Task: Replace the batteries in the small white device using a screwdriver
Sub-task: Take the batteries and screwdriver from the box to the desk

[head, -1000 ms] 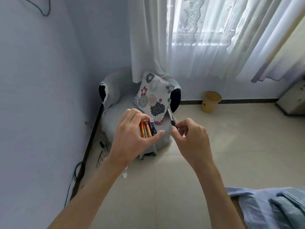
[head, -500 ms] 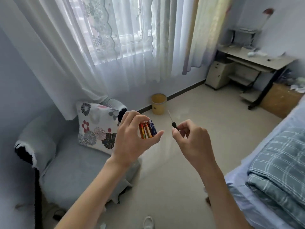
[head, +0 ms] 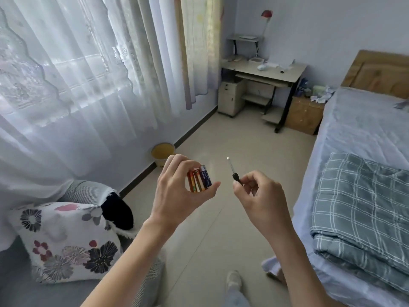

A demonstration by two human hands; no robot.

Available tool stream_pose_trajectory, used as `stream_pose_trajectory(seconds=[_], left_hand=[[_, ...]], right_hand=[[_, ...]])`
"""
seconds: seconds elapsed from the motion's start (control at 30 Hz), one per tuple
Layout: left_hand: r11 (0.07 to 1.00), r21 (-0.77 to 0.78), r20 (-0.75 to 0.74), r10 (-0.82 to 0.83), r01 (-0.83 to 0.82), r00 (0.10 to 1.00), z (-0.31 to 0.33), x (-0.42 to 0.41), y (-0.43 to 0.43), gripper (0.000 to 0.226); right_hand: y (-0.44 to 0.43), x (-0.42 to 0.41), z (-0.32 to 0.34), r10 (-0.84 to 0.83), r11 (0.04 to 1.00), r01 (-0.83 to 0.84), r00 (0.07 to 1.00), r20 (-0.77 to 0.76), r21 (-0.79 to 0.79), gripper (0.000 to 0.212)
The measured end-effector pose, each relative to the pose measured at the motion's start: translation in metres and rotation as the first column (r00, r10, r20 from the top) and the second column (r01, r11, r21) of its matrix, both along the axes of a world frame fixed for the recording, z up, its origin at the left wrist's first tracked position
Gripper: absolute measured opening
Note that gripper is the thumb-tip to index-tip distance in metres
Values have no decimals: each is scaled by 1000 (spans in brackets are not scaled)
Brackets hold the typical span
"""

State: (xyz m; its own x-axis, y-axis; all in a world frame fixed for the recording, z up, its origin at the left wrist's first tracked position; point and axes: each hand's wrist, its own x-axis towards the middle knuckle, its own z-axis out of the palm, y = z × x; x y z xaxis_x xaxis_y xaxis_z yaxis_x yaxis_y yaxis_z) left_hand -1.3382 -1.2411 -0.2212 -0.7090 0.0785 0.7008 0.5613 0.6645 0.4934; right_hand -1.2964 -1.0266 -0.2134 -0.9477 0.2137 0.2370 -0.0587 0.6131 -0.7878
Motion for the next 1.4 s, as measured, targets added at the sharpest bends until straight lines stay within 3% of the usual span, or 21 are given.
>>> stream_pose_trajectory(seconds=[0.47, 0.8, 1.17, 1.4], left_hand=[[991, 9, -36, -131, 132, 991, 17, -297, 110, 54], [974, 24, -6, -223, 224, 975, 6, -480, 160, 55], [905, 7, -41, -426, 426, 904, 1, -750, 213, 54], [873, 16, -19, -487, 488, 873, 2, -879, 243, 53]], right_hand=[[102, -280, 19, -172, 984, 168, 981, -86, -54, 18], [151, -432, 1, -293, 953, 292, 956, 3, -76, 17], [185, -663, 7, -500, 863, 497, 866, -5, -86, 16], [202, -773, 1, -560, 823, 562, 827, 47, -87, 18]])
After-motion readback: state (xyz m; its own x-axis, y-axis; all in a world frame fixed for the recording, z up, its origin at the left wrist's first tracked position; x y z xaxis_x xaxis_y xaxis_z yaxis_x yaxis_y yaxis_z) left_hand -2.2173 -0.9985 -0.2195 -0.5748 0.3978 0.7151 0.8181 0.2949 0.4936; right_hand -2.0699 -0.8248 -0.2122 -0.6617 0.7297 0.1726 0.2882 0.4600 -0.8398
